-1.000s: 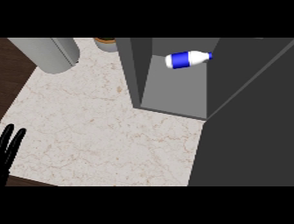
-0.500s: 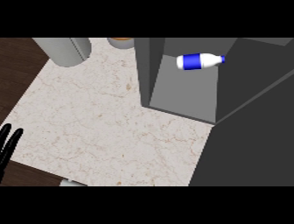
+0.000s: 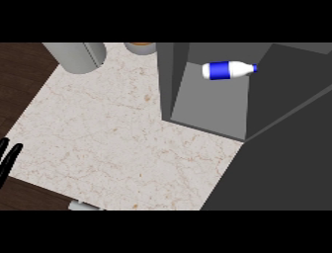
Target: Pick up the bottled water, place it into the cabinet and close the cabinet
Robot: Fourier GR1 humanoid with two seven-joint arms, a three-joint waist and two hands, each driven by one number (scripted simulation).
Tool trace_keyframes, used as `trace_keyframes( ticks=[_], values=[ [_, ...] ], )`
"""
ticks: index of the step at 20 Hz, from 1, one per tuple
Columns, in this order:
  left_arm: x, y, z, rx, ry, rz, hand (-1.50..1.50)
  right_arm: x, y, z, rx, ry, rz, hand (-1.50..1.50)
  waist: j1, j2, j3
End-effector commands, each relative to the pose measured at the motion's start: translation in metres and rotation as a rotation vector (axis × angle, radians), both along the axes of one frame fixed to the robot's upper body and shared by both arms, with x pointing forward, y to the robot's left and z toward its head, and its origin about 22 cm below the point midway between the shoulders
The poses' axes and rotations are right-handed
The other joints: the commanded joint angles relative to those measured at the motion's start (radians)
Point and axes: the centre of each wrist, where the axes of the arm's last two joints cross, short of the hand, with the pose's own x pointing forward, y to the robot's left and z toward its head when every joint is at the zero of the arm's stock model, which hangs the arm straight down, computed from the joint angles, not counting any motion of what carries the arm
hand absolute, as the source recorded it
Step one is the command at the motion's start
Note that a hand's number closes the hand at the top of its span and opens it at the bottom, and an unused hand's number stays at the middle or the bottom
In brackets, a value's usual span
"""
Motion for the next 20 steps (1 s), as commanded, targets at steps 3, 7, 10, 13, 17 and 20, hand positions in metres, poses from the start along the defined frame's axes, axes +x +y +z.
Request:
trace_keyframes(
  ticks=[3, 7, 10, 13, 17, 20],
  values=[
    [0.003, 0.003, 0.003, -0.003, -0.012, -0.003, -1.5, 0.003, 0.021, 0.005, -0.075, -0.021, 0.118, 1.5, 0.002, 0.003, -0.002],
    [0.003, 0.011, 0.003, 0.008, 0.002, 0.011, -1.5, 0.006, 0.023, 0.007, -0.043, -0.014, 0.107, 1.5, -0.006, 0.009, -0.004],
    [0.004, 0.011, 0.002, -0.004, 0.0, 0.01, -1.5, 0.01, 0.026, 0.001, -0.028, 0.021, 0.11, 1.5, -0.009, 0.019, -0.002],
    [0.004, 0.011, 0.004, -0.009, -0.013, 0.004, -1.5, 0.009, 0.028, -0.004, 0.009, 0.08, 0.143, 1.5, 0.008, 0.029, -0.001],
    [0.006, 0.009, 0.006, -0.006, -0.025, -0.026, -1.5, 0.011, 0.032, -0.013, 0.051, 0.145, 0.214, 1.5, 0.037, 0.043, 0.002],
    [0.01, 0.013, 0.011, 0.001, -0.046, -0.012, -1.5, 0.015, 0.032, -0.014, 0.1, 0.171, 0.205, 1.5, 0.023, 0.044, 0.004]
  ],
)
